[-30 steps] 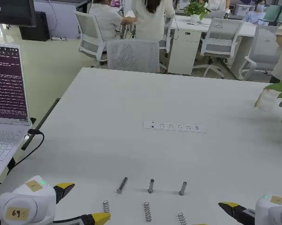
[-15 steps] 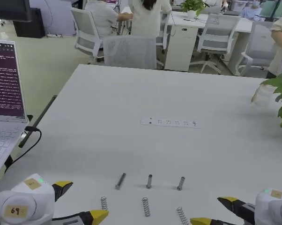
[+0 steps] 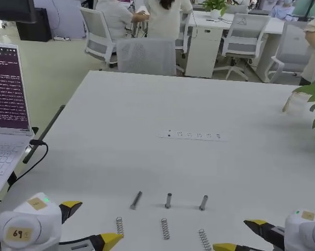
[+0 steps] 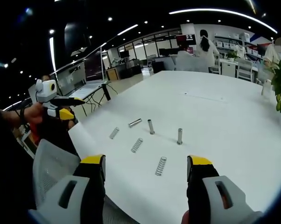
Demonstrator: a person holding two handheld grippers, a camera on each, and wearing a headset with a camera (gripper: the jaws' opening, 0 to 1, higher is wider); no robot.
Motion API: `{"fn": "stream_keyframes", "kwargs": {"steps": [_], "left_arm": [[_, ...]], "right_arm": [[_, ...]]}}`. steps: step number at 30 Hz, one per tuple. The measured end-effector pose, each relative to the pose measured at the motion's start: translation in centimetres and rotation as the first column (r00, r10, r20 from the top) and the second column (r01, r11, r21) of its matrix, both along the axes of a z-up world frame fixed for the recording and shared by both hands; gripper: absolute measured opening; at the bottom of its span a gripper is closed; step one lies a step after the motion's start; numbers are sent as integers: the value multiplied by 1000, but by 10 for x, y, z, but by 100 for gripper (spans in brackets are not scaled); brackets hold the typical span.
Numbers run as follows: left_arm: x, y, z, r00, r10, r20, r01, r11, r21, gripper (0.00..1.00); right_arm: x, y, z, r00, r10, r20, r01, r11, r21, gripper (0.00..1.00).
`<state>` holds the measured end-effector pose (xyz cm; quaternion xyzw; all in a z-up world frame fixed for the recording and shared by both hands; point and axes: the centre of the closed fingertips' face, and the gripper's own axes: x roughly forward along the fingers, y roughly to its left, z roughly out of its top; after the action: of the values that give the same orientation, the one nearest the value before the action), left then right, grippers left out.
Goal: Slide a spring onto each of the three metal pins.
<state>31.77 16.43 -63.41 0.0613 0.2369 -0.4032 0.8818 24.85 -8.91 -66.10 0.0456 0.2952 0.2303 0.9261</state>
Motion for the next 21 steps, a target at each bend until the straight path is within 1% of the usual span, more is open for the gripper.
{"fn": "stream_keyframes", "kwargs": {"steps": [7,21], "left_arm": [[1,-1,0,1000,2,-4,-2,1000,-6,68],[5,-4,1,1000,-7,-1,7,1000,-2,67]], "right_arm": [[1,1,0,1000,6,-2,-6,1000,-4,70],[3,3,0,1000,14,-5,-14,1000,-2,70]]}}
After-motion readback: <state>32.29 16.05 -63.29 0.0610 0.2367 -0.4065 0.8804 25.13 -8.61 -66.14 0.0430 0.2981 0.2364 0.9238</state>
